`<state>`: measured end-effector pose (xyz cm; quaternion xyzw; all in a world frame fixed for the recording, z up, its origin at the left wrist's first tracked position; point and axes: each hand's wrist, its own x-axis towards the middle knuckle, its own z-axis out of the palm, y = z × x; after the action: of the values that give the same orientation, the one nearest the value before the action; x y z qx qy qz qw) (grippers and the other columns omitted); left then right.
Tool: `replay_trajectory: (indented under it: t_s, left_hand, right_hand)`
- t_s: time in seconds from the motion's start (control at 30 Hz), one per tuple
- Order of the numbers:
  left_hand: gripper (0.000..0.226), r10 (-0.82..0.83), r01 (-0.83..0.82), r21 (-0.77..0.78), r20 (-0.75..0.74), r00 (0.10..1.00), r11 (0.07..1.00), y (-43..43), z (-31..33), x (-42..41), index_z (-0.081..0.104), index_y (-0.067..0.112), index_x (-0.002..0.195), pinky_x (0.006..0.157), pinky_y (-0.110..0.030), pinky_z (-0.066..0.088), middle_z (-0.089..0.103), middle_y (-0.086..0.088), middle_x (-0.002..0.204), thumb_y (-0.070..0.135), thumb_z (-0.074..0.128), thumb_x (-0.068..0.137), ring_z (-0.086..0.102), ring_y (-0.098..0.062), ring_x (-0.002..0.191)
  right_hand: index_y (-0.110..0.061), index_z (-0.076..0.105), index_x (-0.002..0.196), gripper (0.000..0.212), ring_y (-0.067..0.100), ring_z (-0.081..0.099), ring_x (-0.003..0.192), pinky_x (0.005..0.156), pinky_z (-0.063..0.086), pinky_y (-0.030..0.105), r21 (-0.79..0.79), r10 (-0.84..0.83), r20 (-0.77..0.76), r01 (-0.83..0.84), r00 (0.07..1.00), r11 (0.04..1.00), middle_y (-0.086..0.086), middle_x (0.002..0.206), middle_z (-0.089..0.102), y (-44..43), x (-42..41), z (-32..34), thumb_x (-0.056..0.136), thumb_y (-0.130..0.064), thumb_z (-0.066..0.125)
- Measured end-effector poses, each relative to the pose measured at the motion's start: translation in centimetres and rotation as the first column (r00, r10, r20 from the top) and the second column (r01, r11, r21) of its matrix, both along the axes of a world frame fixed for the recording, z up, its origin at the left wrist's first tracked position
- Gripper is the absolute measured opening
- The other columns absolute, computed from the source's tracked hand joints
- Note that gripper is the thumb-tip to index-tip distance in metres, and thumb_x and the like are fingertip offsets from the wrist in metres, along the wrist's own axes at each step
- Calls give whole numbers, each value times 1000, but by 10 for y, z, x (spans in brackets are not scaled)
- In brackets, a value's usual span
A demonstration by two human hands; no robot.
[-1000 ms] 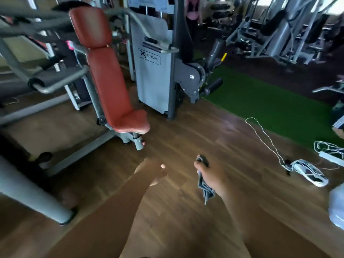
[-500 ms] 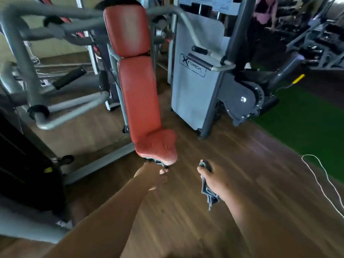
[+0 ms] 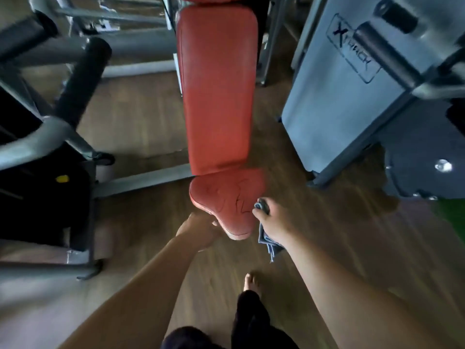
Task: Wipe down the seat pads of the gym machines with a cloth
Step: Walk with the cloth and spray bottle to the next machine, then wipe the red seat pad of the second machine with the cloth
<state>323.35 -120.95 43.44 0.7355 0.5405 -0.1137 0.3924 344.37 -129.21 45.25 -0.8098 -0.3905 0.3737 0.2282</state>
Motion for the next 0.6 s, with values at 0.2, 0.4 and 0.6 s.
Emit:
replay_trajectory:
  t_s: [0.2,0.4,0.6]
  left_hand:
    - [45,2,-2,-11,-28,1000,1000,42,-65,36,71,38,120,101,-46,54,65,8,133,55,54,82,59,-22,127]
    - [45,-53,61,101,-81,995,993,77,-148,61,59,29,139,110,-48,46,49,2,146,39,64,95,39,-23,139]
    - [48,-64,63,308,-7,998,949,91,-210,62,61,22,139,112,-46,46,53,0,148,31,67,92,44,-25,140]
  right_hand:
    - [-24,59,134,41,22,68,107,90,50,29,-68,157,61,-153,986,986,-1,119,72,81,27,-79,97,-40,61]
    - [-25,55,133,42,29,69,102,86,56,40,-113,201,204,-181,958,977,5,115,71,122,22,-178,96,-45,56]
    - [-16,51,143,69,37,48,123,101,44,46,-98,240,379,-219,894,971,12,137,54,124,20,-237,88,-57,61]
